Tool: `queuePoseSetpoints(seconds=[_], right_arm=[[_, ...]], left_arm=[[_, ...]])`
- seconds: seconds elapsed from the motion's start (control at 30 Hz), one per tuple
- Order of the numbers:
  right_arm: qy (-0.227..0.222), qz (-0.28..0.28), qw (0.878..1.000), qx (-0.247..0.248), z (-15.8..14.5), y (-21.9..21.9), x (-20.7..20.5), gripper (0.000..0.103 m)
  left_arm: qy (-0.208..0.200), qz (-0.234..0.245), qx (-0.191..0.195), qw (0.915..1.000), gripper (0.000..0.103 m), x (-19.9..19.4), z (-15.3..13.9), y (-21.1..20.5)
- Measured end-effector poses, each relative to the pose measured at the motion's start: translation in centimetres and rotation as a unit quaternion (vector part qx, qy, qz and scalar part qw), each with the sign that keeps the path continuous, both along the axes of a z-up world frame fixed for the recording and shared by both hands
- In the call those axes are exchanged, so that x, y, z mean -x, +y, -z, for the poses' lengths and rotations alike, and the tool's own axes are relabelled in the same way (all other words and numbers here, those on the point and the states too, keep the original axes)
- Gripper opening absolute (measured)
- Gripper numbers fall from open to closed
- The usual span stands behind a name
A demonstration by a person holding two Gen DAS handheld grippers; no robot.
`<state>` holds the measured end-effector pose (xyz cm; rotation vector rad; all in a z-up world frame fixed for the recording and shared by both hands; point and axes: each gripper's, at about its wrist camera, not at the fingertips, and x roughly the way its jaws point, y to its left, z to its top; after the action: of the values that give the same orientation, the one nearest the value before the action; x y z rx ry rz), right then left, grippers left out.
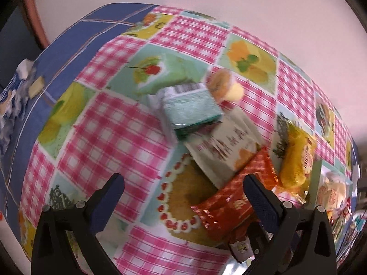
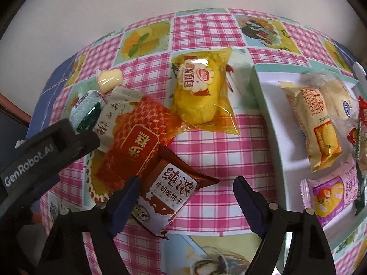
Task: Organize snacks
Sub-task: 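Lower left tool toward red cake pack while right tool approaches brown milk biscuit pack, then grasp the red cake pack with left tool while right tool grasps brown milk biscuit pack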
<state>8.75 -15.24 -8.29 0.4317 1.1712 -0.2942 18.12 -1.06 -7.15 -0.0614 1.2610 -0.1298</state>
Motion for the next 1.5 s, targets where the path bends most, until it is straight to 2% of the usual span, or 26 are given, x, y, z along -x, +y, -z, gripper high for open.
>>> queuePoseSetpoints(seconds=[0.3,0.57,0.7,0.77,0.9,1.1,1.5], right_arm=[[0.016,-0.004,1.0,0.023,-0.7,-0.9,1.2,0.083],[0.023,-0.001,1.0,0.021,-0.9,-1.8,2.6,0.083],[0.025,-0.003,0.999,0.024,-1.3,-2.0,3.6,0.082],[0.025,-0.003,0.999,0.024,-1.2,-2.0,3.7,0.082],[0.026,-0.002,0.999,0.022,-1.1,-1.8,3.5,0.082],[0.026,0.003,0.999,0.018,-1.1,-1.8,3.3,0.082],[-0.001,0.0,1.0,-0.017,-1.4,-0.5,1.4,0.082]], left_arm=[[0.015,0.052,-0.013,0.9985,0.103,0.1,0.7,-2.7],[0.04,0.085,-0.011,0.9955,0.102,-0.1,2.2,-4.3],[0.047,0.107,-0.014,0.9931,0.092,0.2,2.7,-5.7],[0.042,0.118,-0.028,0.9918,0.092,0.4,2.8,-6.6],[0.038,0.126,-0.032,0.9908,0.087,0.5,2.9,-7.5],[0.044,0.099,-0.026,0.9938,0.078,0.2,2.5,-5.9],[0.06,0.009,-0.008,0.9981,0.078,-0.9,2.4,0.5]])
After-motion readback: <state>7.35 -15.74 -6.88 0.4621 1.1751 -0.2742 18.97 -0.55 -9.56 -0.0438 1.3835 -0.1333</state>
